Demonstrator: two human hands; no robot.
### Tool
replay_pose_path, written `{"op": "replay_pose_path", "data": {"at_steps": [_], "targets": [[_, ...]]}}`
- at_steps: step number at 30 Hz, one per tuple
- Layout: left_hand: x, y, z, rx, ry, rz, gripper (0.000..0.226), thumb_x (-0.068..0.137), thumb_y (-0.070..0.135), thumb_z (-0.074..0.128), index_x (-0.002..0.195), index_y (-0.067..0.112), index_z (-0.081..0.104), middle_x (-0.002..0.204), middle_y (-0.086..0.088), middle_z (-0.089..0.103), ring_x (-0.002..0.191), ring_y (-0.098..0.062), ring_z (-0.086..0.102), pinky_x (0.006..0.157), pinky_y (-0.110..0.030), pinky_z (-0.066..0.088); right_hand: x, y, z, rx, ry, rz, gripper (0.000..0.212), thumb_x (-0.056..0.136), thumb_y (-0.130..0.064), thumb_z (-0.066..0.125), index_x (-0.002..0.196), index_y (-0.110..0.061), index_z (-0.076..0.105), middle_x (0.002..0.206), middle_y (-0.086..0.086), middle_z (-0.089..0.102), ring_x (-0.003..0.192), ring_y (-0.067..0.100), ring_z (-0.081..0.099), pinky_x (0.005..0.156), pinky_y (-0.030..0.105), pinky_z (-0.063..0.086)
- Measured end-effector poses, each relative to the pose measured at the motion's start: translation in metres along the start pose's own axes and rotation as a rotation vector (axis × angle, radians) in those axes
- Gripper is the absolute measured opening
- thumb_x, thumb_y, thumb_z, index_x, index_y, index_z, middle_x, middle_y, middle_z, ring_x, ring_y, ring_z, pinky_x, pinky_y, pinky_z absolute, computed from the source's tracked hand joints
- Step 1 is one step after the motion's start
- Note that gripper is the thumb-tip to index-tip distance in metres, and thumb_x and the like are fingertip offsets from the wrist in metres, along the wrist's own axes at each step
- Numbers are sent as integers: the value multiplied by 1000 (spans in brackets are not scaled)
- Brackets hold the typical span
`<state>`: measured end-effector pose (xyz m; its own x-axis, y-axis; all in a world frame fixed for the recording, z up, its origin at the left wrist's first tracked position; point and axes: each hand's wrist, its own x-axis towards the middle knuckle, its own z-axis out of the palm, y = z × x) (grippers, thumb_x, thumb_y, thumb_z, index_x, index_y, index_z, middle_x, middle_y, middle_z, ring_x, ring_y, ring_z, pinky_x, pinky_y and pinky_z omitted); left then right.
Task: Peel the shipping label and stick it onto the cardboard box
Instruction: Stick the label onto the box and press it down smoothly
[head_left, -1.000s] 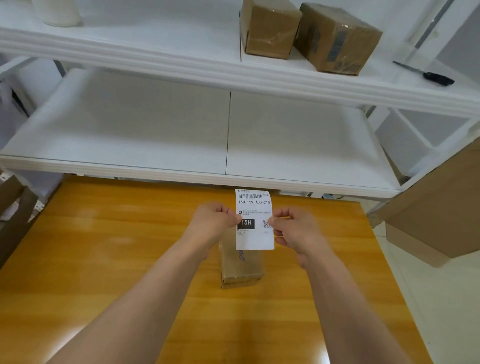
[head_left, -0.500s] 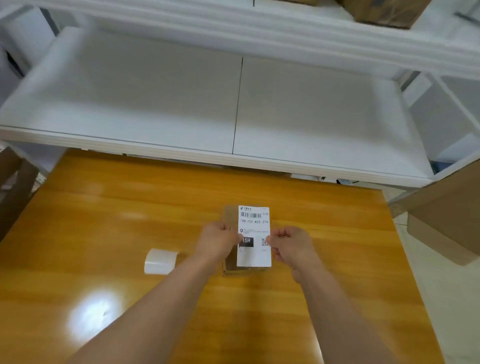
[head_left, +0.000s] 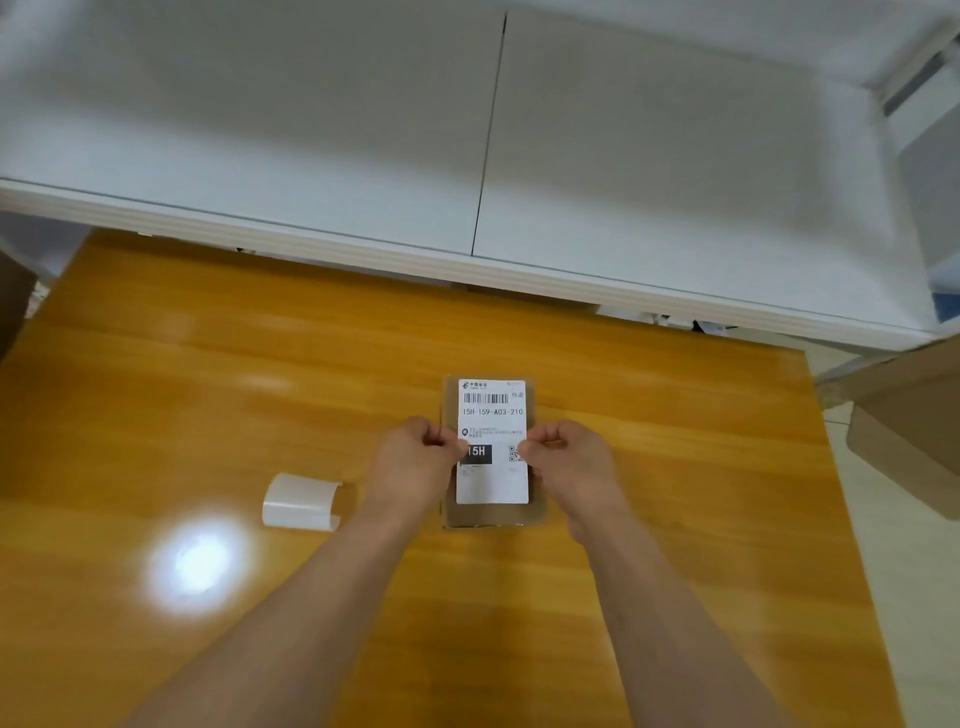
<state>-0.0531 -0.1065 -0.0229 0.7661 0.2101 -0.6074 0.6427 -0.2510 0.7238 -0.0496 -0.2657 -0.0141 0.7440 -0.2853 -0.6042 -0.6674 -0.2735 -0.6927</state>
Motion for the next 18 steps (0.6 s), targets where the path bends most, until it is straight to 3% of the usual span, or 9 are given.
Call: {"op": "replay_pose_path", "data": {"at_steps": [4,8,18], "targets": [[3,-3,2,-45,-16,-25,9,89,18,70,83,14,65,86,0,73,78,-17,64,66,-32,48,2,2,-1,0,0,0,16,91,-7,67,82,-19,63,89,2,70,81,19,62,72,35,51],[4,-2,2,-85,-41,-53,7,89,15,70,88,9,66,88,-2,73,77,-14,63,59,-27,44,3,4,-1,6,13,10,15,90,-8,68,82,-20,64,98,8,73,96,27,69,88,47,58],[7,-6,1,55,-19,13,11,86,22,70,77,21,64,83,5,72,75,-18,63,70,-34,50,2,13,6,-11,86,-58,20,87,-11,71,87,-26,57,97,9,71,92,26,70,84,48,58]]}}
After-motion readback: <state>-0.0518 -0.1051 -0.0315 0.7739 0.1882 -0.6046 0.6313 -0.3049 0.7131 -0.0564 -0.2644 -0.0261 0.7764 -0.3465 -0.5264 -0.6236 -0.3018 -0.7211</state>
